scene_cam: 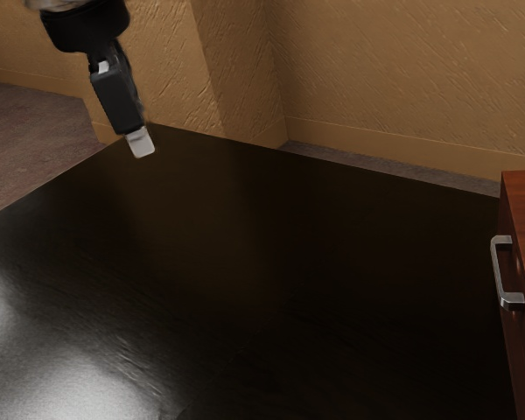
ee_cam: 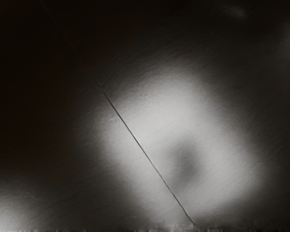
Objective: Pull the drawer handle with one arm to open the drawer
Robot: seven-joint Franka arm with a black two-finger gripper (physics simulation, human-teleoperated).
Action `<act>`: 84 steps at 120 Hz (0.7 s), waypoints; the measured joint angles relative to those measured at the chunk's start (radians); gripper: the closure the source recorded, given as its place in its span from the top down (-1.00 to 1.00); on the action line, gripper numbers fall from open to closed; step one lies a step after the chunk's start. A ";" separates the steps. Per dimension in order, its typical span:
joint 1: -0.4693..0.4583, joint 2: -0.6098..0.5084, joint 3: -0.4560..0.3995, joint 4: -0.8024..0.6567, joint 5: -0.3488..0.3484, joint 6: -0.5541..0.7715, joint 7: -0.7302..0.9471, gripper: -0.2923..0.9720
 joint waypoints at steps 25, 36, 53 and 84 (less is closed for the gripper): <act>0.048 0.002 0.013 0.002 0.005 -0.019 0.151 0.53; 0.023 0.033 0.039 -0.024 0.015 -0.021 0.256 0.53; 0.075 0.123 0.079 -0.066 -0.025 -0.017 0.466 0.54; 0.027 0.003 0.077 -0.067 -0.037 -0.001 0.900 0.53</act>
